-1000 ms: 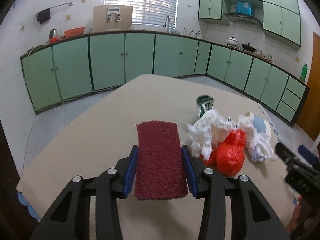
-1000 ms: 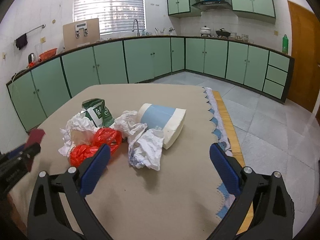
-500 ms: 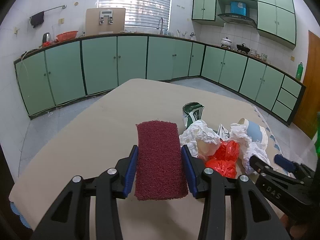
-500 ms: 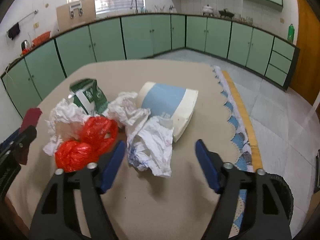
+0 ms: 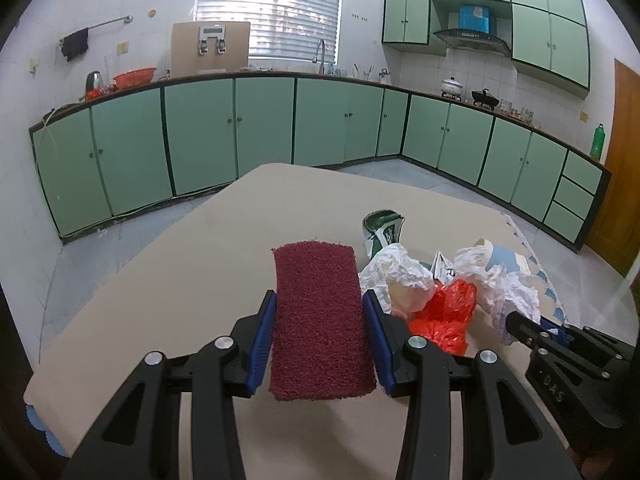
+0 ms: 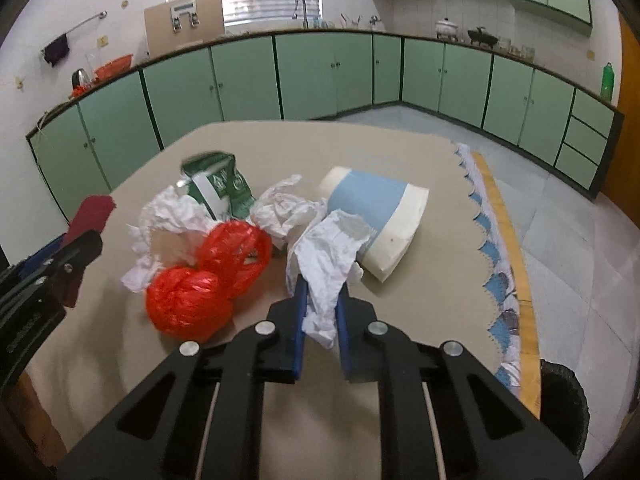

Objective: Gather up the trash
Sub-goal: 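Lift the pad and tissue and carry both tools over the bin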

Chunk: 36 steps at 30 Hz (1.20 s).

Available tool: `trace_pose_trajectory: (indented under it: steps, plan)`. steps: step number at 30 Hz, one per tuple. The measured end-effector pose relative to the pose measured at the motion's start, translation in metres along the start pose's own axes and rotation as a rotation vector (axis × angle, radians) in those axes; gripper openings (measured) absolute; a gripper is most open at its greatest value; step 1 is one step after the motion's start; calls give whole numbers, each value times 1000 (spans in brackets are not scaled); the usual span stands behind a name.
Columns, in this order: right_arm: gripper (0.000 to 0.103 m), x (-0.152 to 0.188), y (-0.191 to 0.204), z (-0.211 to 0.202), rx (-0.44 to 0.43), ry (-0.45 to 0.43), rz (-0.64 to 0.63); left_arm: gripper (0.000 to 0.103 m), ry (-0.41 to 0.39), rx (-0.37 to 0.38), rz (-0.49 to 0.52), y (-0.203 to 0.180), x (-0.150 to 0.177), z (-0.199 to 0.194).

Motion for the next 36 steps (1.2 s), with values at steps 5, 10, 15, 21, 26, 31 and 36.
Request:
trace_pose_trajectory:
  steps: [5,10,15,21,26,31,36]
  plan:
    - [12,-4,-9,-23,-1,-36,9,43,-19,9,10,-5,-5,-11]
    - [12,-10,-17,-44,-5,-72,17,43,-37,31,20,-15,-10,-22]
    - [12,-16,-27,-68,-1,-111,25,43,-53,64,35,-32,-14,-34]
    - [12,-18,-44,-93,14,-143,39,43,-68,106,56,-55,-18,-46]
    - [12,-17,-62,-113,39,-168,55,43,-75,152,82,-81,-19,-55]
    - [12,-10,-89,-135,75,-190,81,43,-78,200,116,-107,-18,-63]
    - [12,1,-112,-154,119,-203,98,43,-73,265,147,-140,-16,-73]
Point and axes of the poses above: each gripper's, at about its wrist camera, not at the fingertips, and z roughly the way its jaws point, y to its left, x to its underside, the point moved 4 cm from there along z, roughly the way its jaws point, and after that the axes turned 1 degree about -y, right-handed, at the moved point
